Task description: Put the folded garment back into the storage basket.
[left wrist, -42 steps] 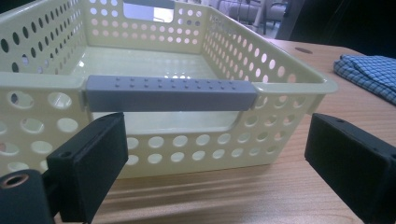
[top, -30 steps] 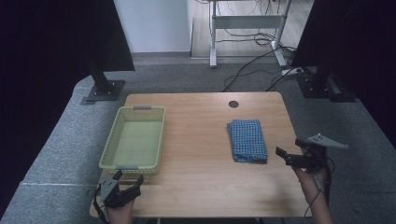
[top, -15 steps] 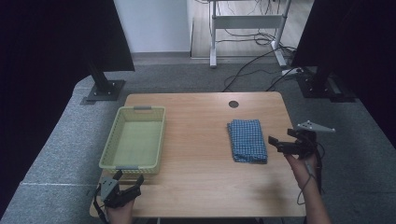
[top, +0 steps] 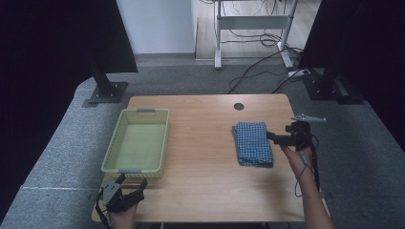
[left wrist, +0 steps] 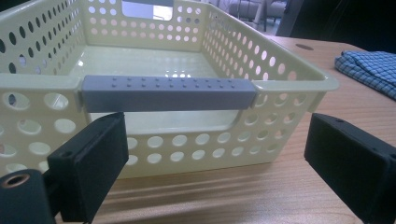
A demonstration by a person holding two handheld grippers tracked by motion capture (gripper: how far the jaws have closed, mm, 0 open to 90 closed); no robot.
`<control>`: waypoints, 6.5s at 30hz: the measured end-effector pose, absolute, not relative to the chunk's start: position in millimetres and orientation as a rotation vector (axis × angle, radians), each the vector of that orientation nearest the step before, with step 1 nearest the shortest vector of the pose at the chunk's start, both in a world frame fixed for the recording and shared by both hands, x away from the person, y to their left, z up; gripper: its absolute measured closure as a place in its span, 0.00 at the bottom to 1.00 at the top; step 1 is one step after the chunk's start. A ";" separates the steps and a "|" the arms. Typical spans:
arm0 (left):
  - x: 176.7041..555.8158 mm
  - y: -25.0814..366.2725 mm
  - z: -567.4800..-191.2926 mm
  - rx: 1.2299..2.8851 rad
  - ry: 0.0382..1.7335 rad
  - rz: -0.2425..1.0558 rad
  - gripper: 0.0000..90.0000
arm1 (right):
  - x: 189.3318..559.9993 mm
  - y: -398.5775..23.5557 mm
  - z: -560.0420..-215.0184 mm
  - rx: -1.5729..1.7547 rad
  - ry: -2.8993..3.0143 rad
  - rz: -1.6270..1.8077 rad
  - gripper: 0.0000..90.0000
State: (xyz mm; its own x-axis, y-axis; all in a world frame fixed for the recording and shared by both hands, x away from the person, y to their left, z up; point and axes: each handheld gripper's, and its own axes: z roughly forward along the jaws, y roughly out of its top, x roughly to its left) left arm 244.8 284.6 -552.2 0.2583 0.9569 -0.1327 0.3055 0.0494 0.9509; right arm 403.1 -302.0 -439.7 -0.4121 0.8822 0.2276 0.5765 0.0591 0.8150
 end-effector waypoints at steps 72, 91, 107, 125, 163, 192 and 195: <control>245.0 284.4 -552.2 1.490 1.237 0.749 0.07 | 481.3 -247.4 -534.0 1.608 2.269 0.759 0.36; 244.9 283.8 -552.1 1.493 1.238 0.752 0.07 | 470.2 -254.6 -514.6 1.626 2.225 0.918 0.78; 243.0 283.8 -552.1 1.483 1.227 0.744 0.07 | 457.0 -258.0 -479.4 1.624 2.182 1.055 0.78; 239.8 278.6 -550.2 1.510 1.193 0.746 0.07 | 434.4 -264.3 -412.3 1.555 2.115 1.131 0.78; 240.4 277.6 -551.1 1.521 1.190 0.721 0.07 | 436.9 -221.3 -402.2 1.522 2.155 1.206 0.78; 241.2 276.9 -551.9 1.538 1.186 0.702 0.07 | 446.2 -141.3 -404.2 1.438 2.260 1.280 0.78; 240.9 276.9 -551.7 1.537 1.182 0.701 0.07 | 446.4 -131.3 -403.4 1.427 2.274 1.283 0.78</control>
State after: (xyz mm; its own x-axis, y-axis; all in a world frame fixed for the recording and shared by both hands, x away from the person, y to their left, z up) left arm 240.9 276.9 -551.7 0.3459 0.9289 -0.1325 0.3290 0.0122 0.9443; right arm 446.4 -131.3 -403.4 -0.5294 0.7992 0.2845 0.6568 0.1738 0.7338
